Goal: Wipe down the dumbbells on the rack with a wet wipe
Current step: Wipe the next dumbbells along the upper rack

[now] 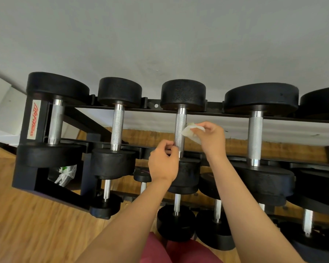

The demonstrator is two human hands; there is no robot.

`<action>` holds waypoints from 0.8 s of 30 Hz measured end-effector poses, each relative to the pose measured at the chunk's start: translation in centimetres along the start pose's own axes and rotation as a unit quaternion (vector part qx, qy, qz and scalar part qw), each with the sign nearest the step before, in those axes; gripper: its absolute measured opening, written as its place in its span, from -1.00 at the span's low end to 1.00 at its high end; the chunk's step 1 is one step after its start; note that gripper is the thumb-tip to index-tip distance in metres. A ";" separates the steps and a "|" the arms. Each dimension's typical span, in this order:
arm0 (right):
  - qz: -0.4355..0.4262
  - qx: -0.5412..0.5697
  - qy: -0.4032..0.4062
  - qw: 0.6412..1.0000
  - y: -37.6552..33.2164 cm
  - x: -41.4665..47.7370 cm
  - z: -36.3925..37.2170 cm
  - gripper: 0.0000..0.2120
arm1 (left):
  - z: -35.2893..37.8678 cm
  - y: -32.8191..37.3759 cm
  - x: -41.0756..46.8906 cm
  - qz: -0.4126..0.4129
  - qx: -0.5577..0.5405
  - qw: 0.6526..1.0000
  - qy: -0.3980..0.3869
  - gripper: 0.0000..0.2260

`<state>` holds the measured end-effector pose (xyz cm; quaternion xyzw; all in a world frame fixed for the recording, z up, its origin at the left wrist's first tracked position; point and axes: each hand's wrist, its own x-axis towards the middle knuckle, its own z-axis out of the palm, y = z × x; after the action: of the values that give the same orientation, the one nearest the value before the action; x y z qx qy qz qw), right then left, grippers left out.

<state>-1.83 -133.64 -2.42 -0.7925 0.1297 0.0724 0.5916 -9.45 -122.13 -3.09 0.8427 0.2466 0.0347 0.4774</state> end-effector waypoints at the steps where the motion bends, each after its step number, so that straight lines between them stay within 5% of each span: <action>1: -0.027 -0.023 -0.006 0.999 -0.3 -0.3 -0.6 -0.95 | 0.0 0.0 0.0 -0.001 0.000 1.000 -0.001 -0.91; 4: -0.078 -0.095 -0.041 0.992 -0.3 -1.2 -2.3 -0.91 | 0.0 0.0 0.0 -0.003 -0.001 1.000 -0.001 -0.91; 11: -0.027 -0.156 -0.182 0.971 1.7 -1.9 -0.7 -0.83 | 0.2 -0.5 0.2 0.001 -0.006 1.000 0.006 -0.85; 21: 0.032 0.018 -0.039 0.999 2.8 -2.1 1.5 -0.86 | 0.1 -0.1 0.0 -0.013 -0.026 1.000 0.010 -0.70; 24: 0.052 0.035 -0.065 0.996 2.2 -2.1 1.5 -0.94 | 0.0 0.0 -0.1 -0.007 -0.029 1.000 0.010 -0.68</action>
<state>-4.44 -132.54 -4.26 -0.7574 0.1343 0.1495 0.6213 -9.53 -122.22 -3.07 0.8263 0.2566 0.0466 0.4993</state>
